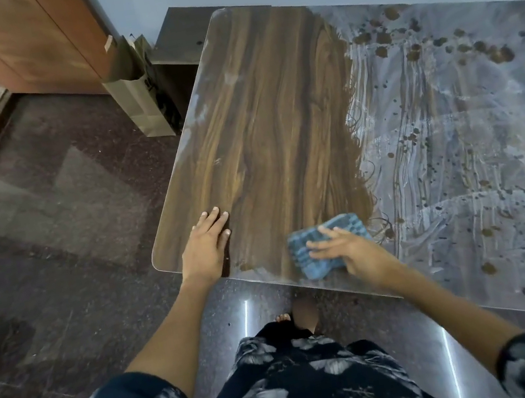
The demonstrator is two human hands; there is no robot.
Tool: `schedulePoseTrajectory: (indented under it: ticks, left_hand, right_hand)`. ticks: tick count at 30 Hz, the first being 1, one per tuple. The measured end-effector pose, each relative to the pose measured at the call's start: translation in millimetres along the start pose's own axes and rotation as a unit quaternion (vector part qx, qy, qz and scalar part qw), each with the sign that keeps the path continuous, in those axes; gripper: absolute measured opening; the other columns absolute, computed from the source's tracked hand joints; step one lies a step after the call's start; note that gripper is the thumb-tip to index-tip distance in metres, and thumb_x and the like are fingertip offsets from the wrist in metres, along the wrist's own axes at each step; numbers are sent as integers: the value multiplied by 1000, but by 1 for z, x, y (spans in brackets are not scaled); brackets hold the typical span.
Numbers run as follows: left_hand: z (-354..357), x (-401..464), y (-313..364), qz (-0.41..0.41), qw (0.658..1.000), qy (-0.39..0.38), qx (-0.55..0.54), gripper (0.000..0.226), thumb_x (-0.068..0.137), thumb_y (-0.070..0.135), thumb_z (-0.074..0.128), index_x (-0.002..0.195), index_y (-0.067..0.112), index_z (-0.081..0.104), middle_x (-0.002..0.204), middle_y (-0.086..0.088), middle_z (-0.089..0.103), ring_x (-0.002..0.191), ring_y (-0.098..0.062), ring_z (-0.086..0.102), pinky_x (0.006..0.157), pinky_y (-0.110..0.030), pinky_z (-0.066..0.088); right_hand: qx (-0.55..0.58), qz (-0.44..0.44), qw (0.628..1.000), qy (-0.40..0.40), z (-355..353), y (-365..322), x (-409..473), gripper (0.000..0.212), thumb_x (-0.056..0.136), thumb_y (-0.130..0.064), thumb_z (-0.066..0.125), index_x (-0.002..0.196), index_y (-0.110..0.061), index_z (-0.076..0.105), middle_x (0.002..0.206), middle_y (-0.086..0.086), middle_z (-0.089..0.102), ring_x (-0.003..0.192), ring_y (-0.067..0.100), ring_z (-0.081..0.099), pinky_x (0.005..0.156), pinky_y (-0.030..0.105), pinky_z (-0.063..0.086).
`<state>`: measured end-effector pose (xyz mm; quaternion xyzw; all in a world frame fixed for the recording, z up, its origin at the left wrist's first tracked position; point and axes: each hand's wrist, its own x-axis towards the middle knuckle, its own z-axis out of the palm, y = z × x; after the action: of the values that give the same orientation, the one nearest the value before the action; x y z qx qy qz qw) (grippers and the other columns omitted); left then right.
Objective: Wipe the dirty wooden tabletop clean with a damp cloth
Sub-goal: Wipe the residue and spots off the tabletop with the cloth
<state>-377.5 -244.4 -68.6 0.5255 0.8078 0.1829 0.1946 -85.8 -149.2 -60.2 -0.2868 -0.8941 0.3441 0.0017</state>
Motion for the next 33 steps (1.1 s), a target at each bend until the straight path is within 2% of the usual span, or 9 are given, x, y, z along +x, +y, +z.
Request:
schedulePoseTrajectory:
  ticks: [5,11,14,19,21,24,28,30,33]
  left_hand:
    - [-7,-2,0,-45,995,37,-85,32,95,11,49,125,11,58,141,-3,45,135,-17,34,110,-25,24]
    - [-31,6,-11,-80,993,51,-72,25,90,4,51,110,9,66,118,-8,63,112,-25,56,98,-31,40]
    - [-23,2,-5,-68,996,41,-49,26,91,12,54,115,8,63,127,-7,58,121,-24,49,103,-35,37]
    - [-3,-10,17,-23,1000,8,16,31,96,21,45,126,17,56,144,2,42,139,-21,25,114,-42,18]
    - [1,-12,22,-9,999,-9,37,32,98,23,41,127,21,54,146,7,39,141,-19,21,114,-43,13]
    - [5,-13,28,18,998,-38,49,33,99,24,37,129,24,51,147,10,36,141,-15,18,115,-43,9]
    - [9,-15,31,33,998,-37,31,33,99,23,38,128,24,52,146,10,37,141,-14,18,114,-44,7]
    - [11,-16,31,31,999,-21,5,33,98,23,40,128,22,53,146,8,38,141,-14,20,114,-43,6]
    - [16,-16,29,12,999,9,-33,36,98,24,41,132,17,49,147,4,37,141,-15,20,115,-43,5]
  right_hand:
    - [26,120,985,124,15,-44,69,74,72,24,41,131,-20,49,143,-4,38,142,24,12,118,40,11]
    - [0,24,999,35,75,-108,91,76,76,22,43,135,-25,42,150,-4,28,143,25,8,118,39,13]
    - [-2,-26,1000,1,71,-106,70,71,77,23,38,133,-19,46,148,-6,32,142,15,7,112,20,-5]
    - [19,-41,999,-24,50,-78,15,59,78,17,43,125,-16,55,140,-5,44,139,11,15,116,28,3]
    - [33,7,999,11,35,-60,-7,55,80,14,46,123,-19,56,138,-5,46,137,9,19,118,36,12]
    - [51,121,987,93,12,-38,-6,49,84,13,44,122,-16,57,139,2,45,138,20,24,114,30,11]
    - [16,206,960,187,21,-55,42,63,79,19,44,128,-19,52,142,-2,42,140,25,20,115,38,22]
    - [20,182,969,166,40,-77,45,74,75,23,42,131,-25,46,146,-6,33,141,22,14,114,38,26]
    - [34,58,994,81,60,-83,15,73,71,25,39,129,-18,51,144,-3,37,137,12,8,114,33,13]
